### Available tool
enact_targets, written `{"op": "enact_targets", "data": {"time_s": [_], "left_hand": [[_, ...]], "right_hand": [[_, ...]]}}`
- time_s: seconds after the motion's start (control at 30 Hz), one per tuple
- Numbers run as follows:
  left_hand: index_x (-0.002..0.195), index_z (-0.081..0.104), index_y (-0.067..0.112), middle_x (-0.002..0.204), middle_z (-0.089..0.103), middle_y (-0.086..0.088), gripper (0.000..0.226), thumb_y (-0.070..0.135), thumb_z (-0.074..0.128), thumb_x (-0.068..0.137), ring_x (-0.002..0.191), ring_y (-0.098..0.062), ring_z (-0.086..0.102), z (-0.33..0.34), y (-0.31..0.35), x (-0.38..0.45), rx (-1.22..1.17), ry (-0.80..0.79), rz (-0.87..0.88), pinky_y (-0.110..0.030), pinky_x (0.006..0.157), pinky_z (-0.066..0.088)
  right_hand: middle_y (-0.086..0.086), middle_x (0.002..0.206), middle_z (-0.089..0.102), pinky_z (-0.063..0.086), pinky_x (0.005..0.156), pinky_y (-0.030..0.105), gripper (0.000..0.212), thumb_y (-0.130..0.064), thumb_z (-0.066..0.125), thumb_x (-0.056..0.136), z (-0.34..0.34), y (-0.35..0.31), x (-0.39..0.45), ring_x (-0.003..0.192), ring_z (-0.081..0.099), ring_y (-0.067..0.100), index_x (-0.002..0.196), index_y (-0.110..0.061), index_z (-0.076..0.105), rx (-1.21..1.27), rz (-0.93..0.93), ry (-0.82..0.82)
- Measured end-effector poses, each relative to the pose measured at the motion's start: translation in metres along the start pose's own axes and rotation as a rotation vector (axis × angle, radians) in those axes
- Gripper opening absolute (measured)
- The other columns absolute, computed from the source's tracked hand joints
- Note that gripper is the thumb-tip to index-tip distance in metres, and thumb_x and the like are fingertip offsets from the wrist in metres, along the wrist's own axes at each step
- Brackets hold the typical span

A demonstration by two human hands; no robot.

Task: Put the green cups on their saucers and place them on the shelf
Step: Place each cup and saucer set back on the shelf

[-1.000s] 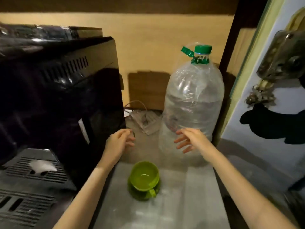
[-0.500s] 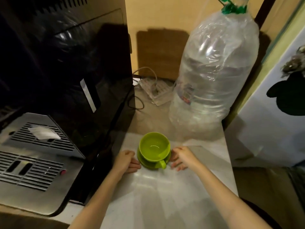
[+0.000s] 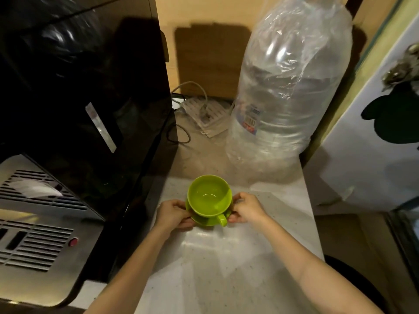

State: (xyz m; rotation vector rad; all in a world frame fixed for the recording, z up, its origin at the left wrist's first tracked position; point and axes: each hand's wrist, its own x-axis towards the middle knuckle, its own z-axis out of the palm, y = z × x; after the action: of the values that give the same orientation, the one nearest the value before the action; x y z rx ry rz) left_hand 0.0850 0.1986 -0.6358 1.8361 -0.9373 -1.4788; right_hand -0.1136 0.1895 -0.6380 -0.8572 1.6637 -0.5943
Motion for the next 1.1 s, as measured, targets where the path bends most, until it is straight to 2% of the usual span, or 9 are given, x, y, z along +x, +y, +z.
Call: {"op": "enact_targets", "data": {"time_s": [0.17,0.3,0.43,0.5,0.57,0.63,0.77,0.93,1.1], "left_hand": [[0.084,0.057,0.004,0.061,0.066,-0.017,0.016,-0.005,0.066,0.073,0.043,-0.014,0.065,0.001,0.018,-0.011,-0.034,-0.115,0.027,-0.022,0.044,0.055],[0.093,0.054,0.003,0.047,0.067,-0.009,0.021,-0.002,0.065,0.076,0.041,-0.014,0.065,0.002,0.05,-0.03,-0.087,-0.208,0.096,-0.024,0.044,0.056],[0.105,0.053,0.001,0.053,0.071,-0.009,0.028,0.006,0.063,0.08,0.046,-0.012,0.067,0.001,0.088,-0.062,-0.132,-0.311,0.234,-0.021,0.047,0.056],[0.107,0.055,0.002,0.056,0.072,-0.007,0.027,0.009,0.062,0.082,0.049,-0.011,0.068,0.001,0.107,-0.075,-0.141,-0.332,0.294,-0.02,0.049,0.057],[0.105,0.059,0.003,0.059,0.073,-0.005,0.024,0.011,0.061,0.083,0.052,-0.01,0.069,0.002,0.125,-0.087,-0.16,-0.345,0.363,-0.018,0.051,0.056],[0.1,0.063,0.007,0.06,0.074,-0.003,0.018,0.011,0.06,0.083,0.054,-0.009,0.07,0.004,0.144,-0.101,-0.182,-0.358,0.431,-0.017,0.052,0.056],[0.083,0.067,0.013,0.057,0.073,0.0,0.01,0.011,0.057,0.085,0.052,-0.008,0.069,0.007,0.187,-0.133,-0.237,-0.342,0.585,-0.016,0.054,0.055],[0.078,0.067,0.01,0.051,0.07,-0.002,0.015,0.015,0.056,0.086,0.045,-0.006,0.064,0.004,0.25,-0.177,-0.269,-0.35,0.765,-0.013,0.048,0.053],[0.075,0.064,0.004,0.047,0.068,-0.005,0.014,0.008,0.055,0.084,0.042,-0.006,0.064,-0.004,0.314,-0.217,-0.346,-0.361,0.876,-0.013,0.044,0.051]], "right_hand": [[0.018,0.056,0.058,0.053,0.036,0.025,0.019,0.01,0.052,0.084,-0.019,-0.02,-0.026,0.027,0.057,0.013,0.097,-0.003,0.049,0.149,-0.025,-0.04],[0.002,0.031,0.058,0.05,0.033,0.021,0.025,0.012,0.053,0.082,-0.037,-0.039,-0.05,0.026,0.056,0.01,0.105,0.001,0.053,0.226,-0.121,-0.001],[0.001,0.033,0.06,0.053,0.038,0.019,0.03,0.008,0.049,0.086,-0.059,-0.061,-0.072,0.028,0.057,0.007,0.116,0.006,0.051,0.262,-0.209,0.005],[0.001,0.034,0.061,0.054,0.039,0.021,0.024,0.01,0.045,0.087,-0.071,-0.076,-0.084,0.029,0.057,0.007,0.11,0.002,0.051,0.324,-0.252,0.001],[0.002,0.038,0.064,0.055,0.04,0.022,0.012,0.008,0.046,0.088,-0.084,-0.095,-0.101,0.032,0.061,0.01,0.094,0.0,0.052,0.389,-0.311,-0.002],[0.003,0.04,0.065,0.056,0.042,0.022,0.01,0.006,0.049,0.088,-0.096,-0.114,-0.121,0.036,0.064,0.013,0.082,-0.001,0.053,0.425,-0.373,0.0],[0.005,0.04,0.065,0.055,0.043,0.019,0.012,0.002,0.052,0.088,-0.119,-0.154,-0.161,0.037,0.065,0.014,0.077,0.001,0.055,0.429,-0.508,0.044],[0.006,0.04,0.065,0.053,0.04,0.018,0.017,0.002,0.05,0.089,-0.145,-0.209,-0.209,0.037,0.065,0.015,0.073,0.003,0.057,0.483,-0.668,0.106],[0.008,0.04,0.065,0.049,0.036,0.017,0.018,0.004,0.052,0.086,-0.165,-0.259,-0.254,0.036,0.064,0.016,0.07,0.004,0.059,0.572,-0.802,0.149]]}}
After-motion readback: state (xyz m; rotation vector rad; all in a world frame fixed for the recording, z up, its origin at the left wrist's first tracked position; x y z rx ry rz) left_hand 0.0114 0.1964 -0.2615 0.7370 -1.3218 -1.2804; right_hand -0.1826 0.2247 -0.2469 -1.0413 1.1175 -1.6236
